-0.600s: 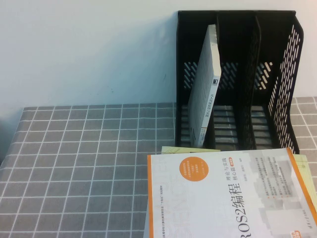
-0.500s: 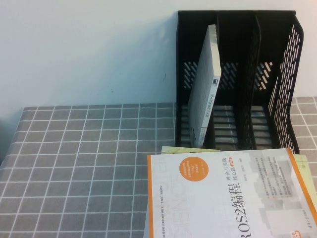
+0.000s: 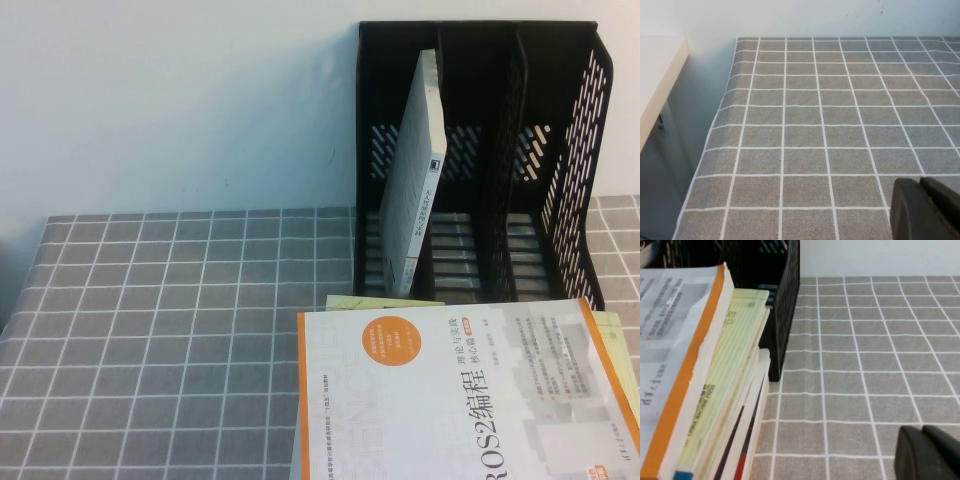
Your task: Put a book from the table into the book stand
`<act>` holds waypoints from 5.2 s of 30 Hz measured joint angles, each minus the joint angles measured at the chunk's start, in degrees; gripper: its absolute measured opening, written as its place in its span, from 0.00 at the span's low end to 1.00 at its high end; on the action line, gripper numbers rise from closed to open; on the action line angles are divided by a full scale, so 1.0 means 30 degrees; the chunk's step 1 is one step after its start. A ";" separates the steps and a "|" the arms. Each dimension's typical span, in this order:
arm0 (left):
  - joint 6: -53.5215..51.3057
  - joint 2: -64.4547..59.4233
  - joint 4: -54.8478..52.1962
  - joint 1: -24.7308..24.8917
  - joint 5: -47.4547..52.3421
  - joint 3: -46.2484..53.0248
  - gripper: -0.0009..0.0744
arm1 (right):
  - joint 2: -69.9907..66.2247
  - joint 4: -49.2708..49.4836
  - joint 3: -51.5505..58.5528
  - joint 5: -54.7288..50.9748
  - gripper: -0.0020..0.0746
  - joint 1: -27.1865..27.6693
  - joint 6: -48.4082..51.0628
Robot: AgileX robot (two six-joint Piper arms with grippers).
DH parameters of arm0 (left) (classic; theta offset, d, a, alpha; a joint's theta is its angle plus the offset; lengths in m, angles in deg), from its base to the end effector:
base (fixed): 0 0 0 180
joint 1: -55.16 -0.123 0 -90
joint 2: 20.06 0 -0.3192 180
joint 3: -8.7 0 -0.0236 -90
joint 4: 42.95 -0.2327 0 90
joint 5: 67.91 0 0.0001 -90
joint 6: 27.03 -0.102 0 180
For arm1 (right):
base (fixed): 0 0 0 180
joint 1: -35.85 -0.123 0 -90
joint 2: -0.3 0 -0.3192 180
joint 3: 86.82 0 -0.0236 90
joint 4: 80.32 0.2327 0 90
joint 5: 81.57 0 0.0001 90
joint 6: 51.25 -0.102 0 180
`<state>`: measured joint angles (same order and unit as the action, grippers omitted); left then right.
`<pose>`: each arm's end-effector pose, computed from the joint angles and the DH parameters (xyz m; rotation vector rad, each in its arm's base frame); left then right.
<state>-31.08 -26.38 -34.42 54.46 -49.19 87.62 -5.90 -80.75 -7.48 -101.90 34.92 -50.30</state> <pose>0.0117 -0.0047 0.1766 -0.0410 1.8111 -0.0845 0.0109 -0.0001 0.1711 -0.0350 1.8474 -0.0076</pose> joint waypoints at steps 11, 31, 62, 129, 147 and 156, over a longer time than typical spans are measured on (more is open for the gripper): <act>0.0000 0.0000 0.0000 0.0000 -0.0115 0.0000 0.01 | 0.0000 -0.0035 0.0000 0.0040 0.02 0.0000 0.0000; 0.1864 0.0000 0.0156 0.0000 -1.6419 0.0118 0.01 | 0.0043 -0.0035 0.0128 2.0917 0.02 0.0000 -0.0043; 0.1564 -0.6246 0.2367 0.0000 0.1340 -0.9830 0.01 | -0.7107 0.3939 -0.9088 0.0772 0.02 0.0000 -0.0144; -1.5158 -2.5594 2.5196 -0.1952 1.1352 -1.0282 0.68 | -2.4036 1.2259 -1.3000 -0.7476 0.02 -0.1655 1.2264; -1.7419 -2.7702 2.7193 -0.1952 1.3087 -0.9041 0.69 | -2.4151 1.5120 -1.2816 -0.7930 0.02 -0.1655 1.3479; -1.9861 -3.1526 2.9464 -0.1952 1.5369 -0.9041 0.69 | -2.4319 1.5278 -1.2816 -0.7930 0.02 -0.1655 1.3599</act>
<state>-90.66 -120.96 53.98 48.61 -3.08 60.50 -78.86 -34.92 -45.93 -125.69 29.95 -9.50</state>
